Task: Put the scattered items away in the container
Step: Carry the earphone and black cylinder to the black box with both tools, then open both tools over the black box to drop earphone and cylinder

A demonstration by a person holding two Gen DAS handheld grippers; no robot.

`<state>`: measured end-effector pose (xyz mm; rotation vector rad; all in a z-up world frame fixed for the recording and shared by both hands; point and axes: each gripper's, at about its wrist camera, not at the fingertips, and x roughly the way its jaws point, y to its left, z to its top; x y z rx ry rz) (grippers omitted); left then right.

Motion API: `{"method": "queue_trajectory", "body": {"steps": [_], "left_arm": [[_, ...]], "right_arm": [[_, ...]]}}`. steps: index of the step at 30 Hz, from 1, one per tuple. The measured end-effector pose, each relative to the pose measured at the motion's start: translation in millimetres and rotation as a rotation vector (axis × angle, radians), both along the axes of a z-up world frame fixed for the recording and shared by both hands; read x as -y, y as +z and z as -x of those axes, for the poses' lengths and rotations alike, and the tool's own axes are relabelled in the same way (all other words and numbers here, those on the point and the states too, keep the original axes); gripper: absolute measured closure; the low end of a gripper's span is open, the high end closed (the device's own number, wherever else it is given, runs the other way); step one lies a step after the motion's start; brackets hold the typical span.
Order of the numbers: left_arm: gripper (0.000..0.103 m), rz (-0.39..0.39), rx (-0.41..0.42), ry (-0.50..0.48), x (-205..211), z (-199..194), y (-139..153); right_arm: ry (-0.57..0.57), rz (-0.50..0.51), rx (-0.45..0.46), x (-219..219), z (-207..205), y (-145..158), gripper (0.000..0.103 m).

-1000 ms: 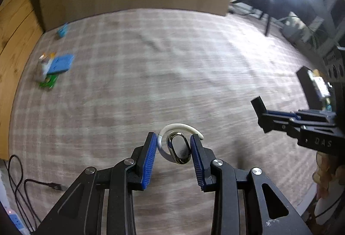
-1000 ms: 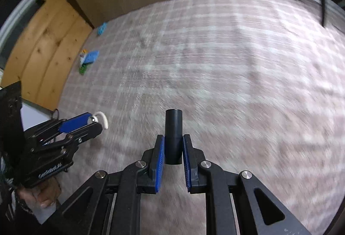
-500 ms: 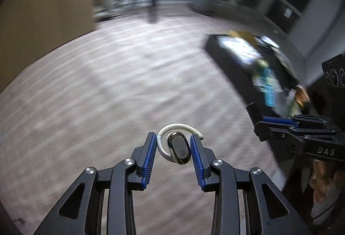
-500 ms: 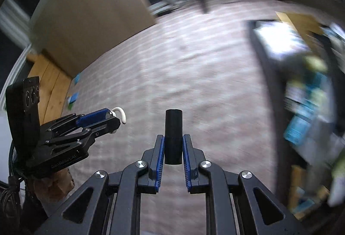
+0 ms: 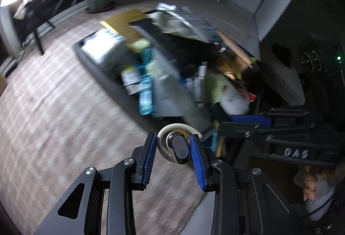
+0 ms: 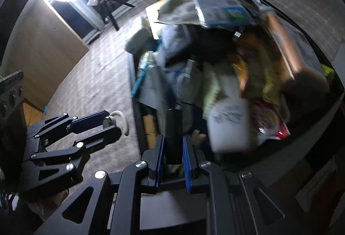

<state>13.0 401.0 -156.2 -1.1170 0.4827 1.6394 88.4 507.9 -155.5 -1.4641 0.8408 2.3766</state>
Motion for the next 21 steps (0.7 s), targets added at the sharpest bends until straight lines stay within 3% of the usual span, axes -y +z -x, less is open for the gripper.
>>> {"method": "queue_trajectory", "body": {"steps": [17,21], "left_arm": [[0.065,0.044,0.041,-0.089,-28.5,-25.5,-16.0],[0.063,0.028,0.046,-0.090,-21.9,-23.7,-12.2]], "right_arm": [[-0.025,0.016,0.018,-13.6,-19.1,-7.3,0.087],[-0.053,0.042,-0.015,-15.2,-24.9,-2.7,0.075]]}}
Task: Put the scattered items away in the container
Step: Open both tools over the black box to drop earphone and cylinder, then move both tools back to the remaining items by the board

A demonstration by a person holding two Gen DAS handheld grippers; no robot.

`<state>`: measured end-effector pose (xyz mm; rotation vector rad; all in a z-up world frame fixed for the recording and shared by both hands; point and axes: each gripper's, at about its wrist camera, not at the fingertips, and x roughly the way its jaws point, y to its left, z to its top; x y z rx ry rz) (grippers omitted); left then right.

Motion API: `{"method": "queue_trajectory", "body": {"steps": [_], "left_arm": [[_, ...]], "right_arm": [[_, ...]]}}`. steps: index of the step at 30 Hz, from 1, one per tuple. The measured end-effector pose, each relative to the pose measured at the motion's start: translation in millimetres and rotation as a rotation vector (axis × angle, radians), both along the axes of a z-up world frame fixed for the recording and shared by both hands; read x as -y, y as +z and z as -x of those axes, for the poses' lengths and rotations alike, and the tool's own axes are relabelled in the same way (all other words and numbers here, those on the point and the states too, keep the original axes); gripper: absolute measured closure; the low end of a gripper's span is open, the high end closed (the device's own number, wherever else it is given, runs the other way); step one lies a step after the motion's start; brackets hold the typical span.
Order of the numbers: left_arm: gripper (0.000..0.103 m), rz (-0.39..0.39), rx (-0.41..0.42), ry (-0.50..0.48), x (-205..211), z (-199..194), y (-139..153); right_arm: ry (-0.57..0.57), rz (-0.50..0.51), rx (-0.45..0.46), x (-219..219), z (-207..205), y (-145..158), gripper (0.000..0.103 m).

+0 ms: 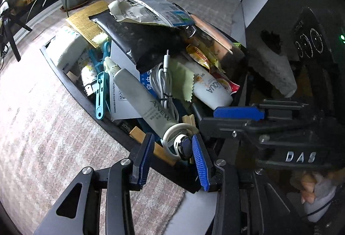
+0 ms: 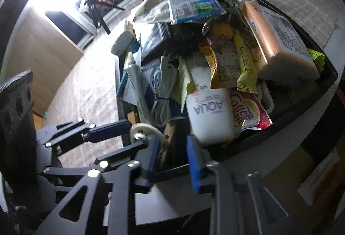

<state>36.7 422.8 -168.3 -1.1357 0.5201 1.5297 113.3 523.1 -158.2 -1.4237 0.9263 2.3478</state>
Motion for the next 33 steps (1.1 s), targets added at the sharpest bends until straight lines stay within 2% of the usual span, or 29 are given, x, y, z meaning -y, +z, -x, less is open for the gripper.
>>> {"method": "queue_trajectory", "body": {"steps": [9,18,23,27,29,33], "left_arm": [[0.063,-0.011,-0.022,0.058,27.5,18.7,10.6],[0.063,-0.002,-0.045,0.235,91.3,72.2,19.4],[0.063,0.010,-0.060,0.380,156.9,114.2,22.3],[0.063,0.025,-0.072,0.492,214.8,145.3,21.6],[0.063,0.036,-0.077,0.553,247.2,162.3,20.5],[0.056,0.054,-0.092,0.678,319.3,196.5,20.1]], "right_arm": [[0.005,-0.022,-0.030,13.9,11.3,15.4,0.075],[0.102,-0.046,-0.046,56.6,53.5,25.3,0.067],[0.194,-0.059,-0.049,92.5,91.4,30.7,0.066],[0.288,-0.074,-0.065,133.3,128.0,37.8,0.059],[0.335,-0.082,-0.072,154.8,144.2,40.9,0.059],[0.438,-0.101,-0.083,204.8,185.3,48.5,0.056]]}}
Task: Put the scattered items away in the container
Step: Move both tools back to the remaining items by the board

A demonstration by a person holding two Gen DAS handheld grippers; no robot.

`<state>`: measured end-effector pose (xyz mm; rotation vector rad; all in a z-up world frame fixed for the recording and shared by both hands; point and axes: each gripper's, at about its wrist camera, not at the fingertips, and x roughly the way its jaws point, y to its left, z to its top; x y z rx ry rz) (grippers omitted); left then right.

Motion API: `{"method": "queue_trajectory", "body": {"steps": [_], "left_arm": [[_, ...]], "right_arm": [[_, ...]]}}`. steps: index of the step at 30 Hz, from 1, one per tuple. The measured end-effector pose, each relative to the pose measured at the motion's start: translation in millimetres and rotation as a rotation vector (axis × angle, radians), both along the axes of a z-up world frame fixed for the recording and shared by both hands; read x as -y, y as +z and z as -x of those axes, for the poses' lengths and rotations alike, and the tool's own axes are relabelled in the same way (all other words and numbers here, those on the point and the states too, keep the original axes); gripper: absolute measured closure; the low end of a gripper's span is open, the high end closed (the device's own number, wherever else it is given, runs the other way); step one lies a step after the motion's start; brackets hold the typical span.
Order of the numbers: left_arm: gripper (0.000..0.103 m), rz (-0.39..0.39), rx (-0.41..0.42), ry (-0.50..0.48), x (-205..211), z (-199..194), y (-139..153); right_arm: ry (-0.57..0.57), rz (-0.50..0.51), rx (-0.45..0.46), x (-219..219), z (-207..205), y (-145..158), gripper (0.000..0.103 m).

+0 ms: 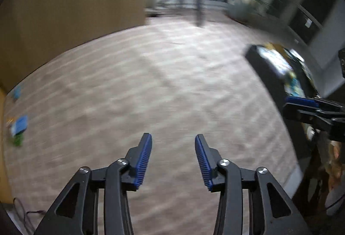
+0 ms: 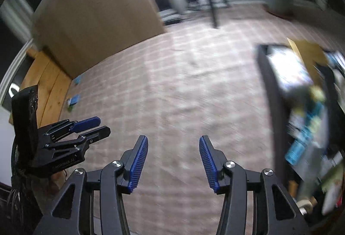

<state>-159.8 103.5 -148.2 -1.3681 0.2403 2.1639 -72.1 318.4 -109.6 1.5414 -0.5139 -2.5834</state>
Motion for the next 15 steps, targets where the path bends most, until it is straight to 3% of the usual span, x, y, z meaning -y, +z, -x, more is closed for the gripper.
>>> {"method": "queue_trajectory", "body": {"steps": [15], "left_arm": [[0.053,0.078,0.001,0.423,229.3,135.3,-15.9]], "right_arm": [[0.401,-0.063,0.010,198.3,166.8,6.6,0.052]]}}
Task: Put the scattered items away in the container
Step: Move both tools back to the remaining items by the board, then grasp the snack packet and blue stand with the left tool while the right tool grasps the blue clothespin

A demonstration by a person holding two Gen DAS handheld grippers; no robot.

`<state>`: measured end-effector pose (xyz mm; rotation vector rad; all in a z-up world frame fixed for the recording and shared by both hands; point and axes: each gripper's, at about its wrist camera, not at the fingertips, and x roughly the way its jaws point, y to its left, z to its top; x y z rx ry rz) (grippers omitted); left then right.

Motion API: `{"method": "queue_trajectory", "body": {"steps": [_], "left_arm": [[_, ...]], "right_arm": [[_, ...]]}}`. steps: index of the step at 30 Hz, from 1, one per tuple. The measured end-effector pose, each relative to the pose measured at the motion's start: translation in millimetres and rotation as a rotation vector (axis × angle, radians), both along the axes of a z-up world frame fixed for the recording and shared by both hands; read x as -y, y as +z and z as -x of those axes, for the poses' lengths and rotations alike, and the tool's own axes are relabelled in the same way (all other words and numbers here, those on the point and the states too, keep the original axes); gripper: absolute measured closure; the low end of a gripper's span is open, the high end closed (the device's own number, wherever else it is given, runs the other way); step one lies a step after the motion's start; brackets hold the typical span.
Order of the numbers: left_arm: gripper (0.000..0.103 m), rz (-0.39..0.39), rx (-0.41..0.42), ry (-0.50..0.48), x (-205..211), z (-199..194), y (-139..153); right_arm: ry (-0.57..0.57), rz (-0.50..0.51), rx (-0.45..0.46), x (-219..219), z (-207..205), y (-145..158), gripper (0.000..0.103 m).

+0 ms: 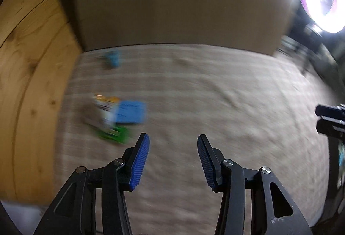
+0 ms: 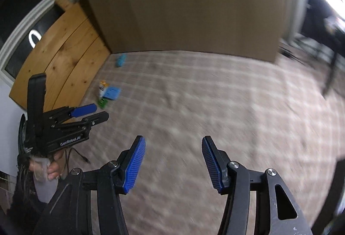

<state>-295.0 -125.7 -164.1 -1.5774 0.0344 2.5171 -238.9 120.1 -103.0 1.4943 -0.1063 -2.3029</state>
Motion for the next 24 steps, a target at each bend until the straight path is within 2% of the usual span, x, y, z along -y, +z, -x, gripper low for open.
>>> {"method": "queue_trajectory", "body": {"steps": [6,14,17,24], "left_arm": [[0.053,-0.014,0.042,0.143,71.4,62.6,-19.1],[0.052,-0.051,0.100,0.191,99.4,108.4,-56.9],[0.052,-0.063,0.111,0.183,96.7,109.9,-67.0],[0.056,-0.088,0.043,0.161,77.7,75.8,-69.5]], "right_arm": [[0.112,0.012,0.064,77.5,72.9,-19.0,0.052],[0.232,-0.016,0.070,162.4,153.7,-33.9,0.052],[0.263,-0.016,0.086,184.1,173.6,-41.4,0.052],[0.328,-0.025,0.106,238.9,203.8,-64.6,0.052]]}}
